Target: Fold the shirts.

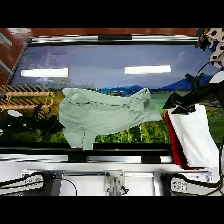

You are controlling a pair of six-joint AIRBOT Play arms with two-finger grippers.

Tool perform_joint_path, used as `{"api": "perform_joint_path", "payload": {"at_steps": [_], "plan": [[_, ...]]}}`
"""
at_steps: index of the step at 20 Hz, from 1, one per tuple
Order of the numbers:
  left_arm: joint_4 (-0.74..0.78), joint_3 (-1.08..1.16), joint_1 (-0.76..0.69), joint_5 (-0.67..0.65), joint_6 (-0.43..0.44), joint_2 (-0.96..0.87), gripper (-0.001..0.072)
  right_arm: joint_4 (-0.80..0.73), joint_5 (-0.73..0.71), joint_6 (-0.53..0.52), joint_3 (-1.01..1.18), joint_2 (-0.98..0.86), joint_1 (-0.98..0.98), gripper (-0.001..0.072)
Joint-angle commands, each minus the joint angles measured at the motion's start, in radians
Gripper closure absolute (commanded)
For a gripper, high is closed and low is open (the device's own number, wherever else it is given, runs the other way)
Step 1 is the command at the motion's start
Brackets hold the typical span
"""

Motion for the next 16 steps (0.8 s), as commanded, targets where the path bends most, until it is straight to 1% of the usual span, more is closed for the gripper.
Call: {"api": "perform_joint_path", "payload": {"at_steps": [1, 3, 5, 7, 9, 12, 16], "plan": [[-0.014, 0.000, 0.000, 0.031, 0.005, -0.007, 0.0607, -0.027, -0.018, 0.010, -0.080, 0.001, 0.045, 0.0076], [-0.032, 0.002, 0.000, 0.031, 0.020, -0.004, 0.0676, -0.063, -0.051, 0.011, -0.091, -0.002, 0.084, 0.0077], [-0.031, 0.002, 0.000, 0.030, 0.036, 0.013, 0.0677, -0.101, -0.068, 0.024, -0.091, -0.014, 0.099, 0.0077], [-0.032, 0.002, 0.000, 0.029, 0.059, 0.035, 0.0677, -0.103, -0.082, 0.048, -0.091, -0.041, 0.099, 0.0077], [-0.032, 0.002, 0.000, 0.029, 0.061, 0.063, 0.0677, -0.094, -0.109, 0.061, -0.091, -0.076, 0.100, 0.0077], [-0.032, 0.002, 0.000, 0.029, 0.061, 0.097, 0.0677, -0.094, -0.176, 0.074, -0.090, -0.122, 0.102, 0.0077], [-0.033, 0.002, 0.000, 0.018, 0.057, 0.115, 0.0677, -0.106, -0.287, 0.090, -0.090, -0.138, 0.102, 0.0078]]}}
